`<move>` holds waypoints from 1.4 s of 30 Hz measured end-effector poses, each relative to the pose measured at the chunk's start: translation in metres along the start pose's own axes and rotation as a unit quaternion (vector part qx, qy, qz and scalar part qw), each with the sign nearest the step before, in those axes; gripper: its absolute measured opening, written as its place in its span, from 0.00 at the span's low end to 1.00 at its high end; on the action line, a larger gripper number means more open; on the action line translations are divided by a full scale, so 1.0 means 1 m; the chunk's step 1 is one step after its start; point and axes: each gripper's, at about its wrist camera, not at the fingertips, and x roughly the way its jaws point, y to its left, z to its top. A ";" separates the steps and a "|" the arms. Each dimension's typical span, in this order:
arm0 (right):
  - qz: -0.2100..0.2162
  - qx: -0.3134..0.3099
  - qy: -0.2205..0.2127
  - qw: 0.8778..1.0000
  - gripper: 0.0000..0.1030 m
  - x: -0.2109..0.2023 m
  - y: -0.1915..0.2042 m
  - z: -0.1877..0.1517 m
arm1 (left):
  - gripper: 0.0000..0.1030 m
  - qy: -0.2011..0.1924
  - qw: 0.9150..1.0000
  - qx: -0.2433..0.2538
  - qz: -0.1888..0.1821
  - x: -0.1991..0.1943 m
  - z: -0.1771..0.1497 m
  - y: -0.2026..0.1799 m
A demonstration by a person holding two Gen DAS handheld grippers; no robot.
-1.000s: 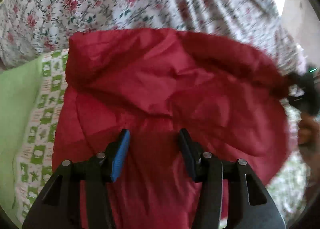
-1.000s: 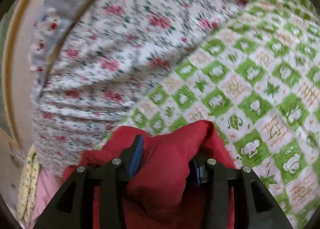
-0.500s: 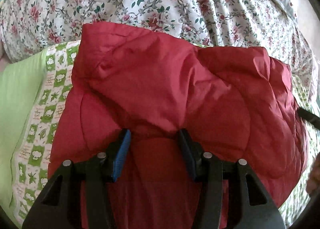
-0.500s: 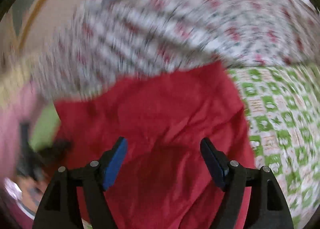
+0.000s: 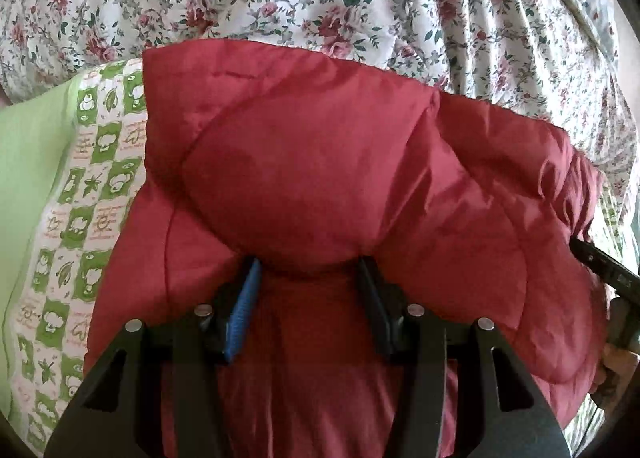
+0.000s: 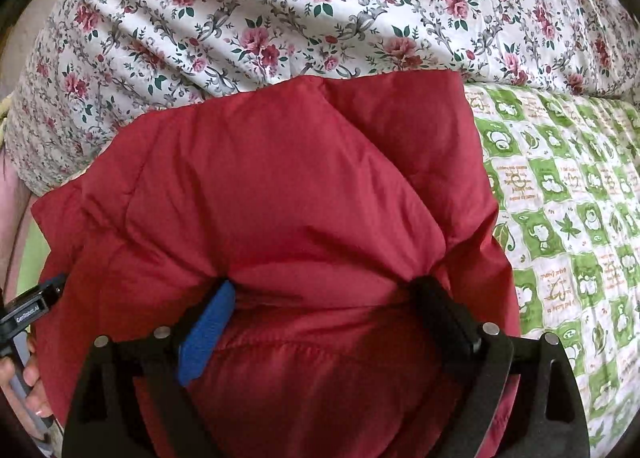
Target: Fold large clothes
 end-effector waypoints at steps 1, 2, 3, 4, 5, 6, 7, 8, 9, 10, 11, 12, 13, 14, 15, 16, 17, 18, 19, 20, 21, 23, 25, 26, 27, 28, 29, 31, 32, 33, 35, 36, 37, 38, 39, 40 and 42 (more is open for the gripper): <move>0.001 0.000 0.000 1.000 0.90 0.001 0.000 -0.001 | 0.48 -0.001 1.000 -0.001 -0.006 -0.004 -0.001 0.001; 0.002 -0.001 -0.001 1.000 0.90 0.001 0.001 -0.002 | 0.48 -0.003 1.000 -0.005 -0.016 -0.011 -0.002 0.003; 0.002 -0.001 -0.001 1.000 0.90 0.001 0.003 0.000 | 0.48 -0.005 1.000 -0.009 -0.023 -0.017 -0.003 0.005; 0.001 -0.002 -0.002 1.000 0.90 0.002 0.003 0.000 | 0.48 -0.009 0.999 -0.013 -0.031 -0.026 -0.006 0.008; 0.002 -0.002 -0.004 1.000 0.90 0.002 0.003 0.000 | 0.48 -0.013 0.999 -0.016 -0.038 -0.035 -0.010 0.010; 0.003 -0.001 -0.005 1.000 0.90 0.002 0.003 -0.001 | 0.48 -0.016 0.999 -0.019 -0.041 -0.041 -0.012 0.014; 0.004 0.000 -0.009 1.000 0.90 0.000 0.003 -0.002 | 0.48 -0.020 0.999 -0.023 -0.045 -0.049 -0.015 0.018; 0.006 0.001 -0.014 1.000 0.90 -0.003 0.003 -0.002 | 0.48 -0.023 0.998 -0.026 -0.046 -0.055 -0.019 0.020; 0.008 0.002 -0.017 1.000 0.90 -0.007 0.002 -0.004 | 0.48 -0.026 0.998 -0.027 -0.042 -0.060 -0.021 0.022; 0.011 0.004 -0.020 1.000 0.90 -0.011 0.001 -0.005 | 0.48 -0.029 0.998 -0.027 -0.040 -0.064 -0.025 0.025; 0.014 0.006 -0.023 1.000 0.89 -0.015 0.000 -0.006 | 0.48 -0.030 0.998 -0.026 -0.041 -0.067 -0.027 0.027; 0.018 0.010 -0.028 0.999 0.89 -0.022 -0.001 -0.007 | 0.48 -0.030 0.998 -0.027 -0.039 -0.071 -0.030 0.030; 0.024 0.014 -0.032 0.999 0.89 -0.029 -0.002 -0.008 | 0.48 -0.030 0.998 -0.027 -0.039 -0.072 -0.032 0.032; 0.029 0.017 -0.034 0.999 0.89 -0.034 -0.003 -0.009 | 0.48 -0.030 0.998 -0.028 -0.042 -0.075 -0.034 0.035; 0.033 0.020 -0.036 0.999 0.89 -0.039 -0.005 -0.011 | 0.48 -0.029 0.998 -0.031 -0.045 -0.075 -0.034 0.036; 0.037 0.021 -0.037 0.998 0.89 -0.044 -0.005 -0.012 | 0.48 -0.029 0.998 -0.033 -0.047 -0.077 -0.035 0.038; 0.040 0.022 -0.038 0.998 0.89 -0.049 -0.006 -0.014 | 0.48 -0.030 0.998 -0.034 -0.049 -0.077 -0.035 0.039; 0.042 0.021 -0.039 0.998 0.89 -0.053 -0.007 -0.015 | 0.48 -0.032 0.998 -0.035 -0.052 -0.079 -0.036 0.041; 0.043 0.021 -0.040 0.998 0.90 -0.058 -0.008 -0.017 | 0.48 -0.033 0.997 -0.036 -0.053 -0.081 -0.037 0.041; 0.046 0.021 -0.042 0.998 0.91 -0.064 -0.010 -0.019 | 0.48 -0.033 0.997 -0.037 -0.055 -0.082 -0.038 0.041; 0.049 0.022 -0.043 0.998 0.91 -0.069 -0.012 -0.021 | 0.48 -0.032 0.997 -0.037 -0.058 -0.083 -0.038 0.042; 0.053 0.025 -0.043 0.997 0.91 -0.079 -0.017 -0.025 | 0.48 -0.032 0.997 -0.037 -0.060 -0.085 -0.040 0.044; 0.054 0.030 -0.042 0.997 0.91 -0.087 -0.025 -0.029 | 0.48 -0.033 0.997 -0.038 -0.064 -0.087 -0.041 0.046; 0.056 0.032 -0.039 0.997 0.91 -0.087 -0.028 -0.030 | 0.49 -0.034 0.996 -0.039 -0.068 -0.088 -0.041 0.048; 0.059 0.036 -0.035 0.997 0.91 -0.089 -0.032 -0.031 | 0.51 -0.035 0.996 -0.039 -0.073 -0.089 -0.041 0.049; 0.060 0.039 -0.033 0.997 0.91 -0.090 -0.036 -0.032 | 0.57 -0.036 0.995 -0.041 -0.079 -0.091 -0.042 0.052; 0.062 0.045 -0.030 0.997 0.91 -0.092 -0.042 -0.034 | 0.63 -0.040 0.995 -0.045 -0.078 -0.093 -0.042 0.055; 0.064 0.056 -0.028 0.996 0.91 -0.095 -0.053 -0.038 | 0.67 -0.046 0.995 -0.053 -0.076 -0.096 -0.042 0.062; 0.064 0.061 -0.028 0.996 0.91 -0.096 -0.059 -0.040 | 0.67 -0.047 0.994 -0.057 -0.079 -0.097 -0.042 0.066; 0.066 0.066 -0.028 0.995 0.91 -0.097 -0.064 -0.041 | 0.67 -0.046 0.993 -0.064 -0.083 -0.097 -0.042 0.072; 0.074 0.080 -0.025 0.994 0.91 -0.097 -0.075 -0.044 | 0.67 -0.043 0.993 -0.072 -0.082 -0.096 -0.042 0.079; 0.080 0.088 -0.022 0.993 0.91 -0.096 -0.080 -0.046 | 0.67 -0.041 0.993 -0.076 -0.081 -0.095 -0.042 0.083; 0.085 0.095 -0.020 0.992 0.91 -0.095 -0.083 -0.047 | 0.67 -0.037 0.993 -0.080 -0.081 -0.093 -0.042 0.086; 0.092 0.100 -0.018 0.991 0.91 -0.094 -0.086 -0.048 | 0.67 -0.034 0.992 -0.084 -0.082 -0.092 -0.042 0.089; 0.105 0.107 -0.014 0.989 0.91 -0.091 -0.090 -0.050 | 0.67 -0.030 0.992 -0.092 -0.086 -0.089 -0.042 0.094; 0.115 0.111 -0.010 0.987 0.91 -0.089 -0.092 -0.051 | 0.67 -0.028 0.991 -0.098 -0.090 -0.088 -0.042 0.097; 0.130 0.119 0.001 0.984 0.91 -0.083 -0.094 -0.054 | 0.67 -0.020 0.988 -0.117 -0.102 -0.081 -0.044 0.106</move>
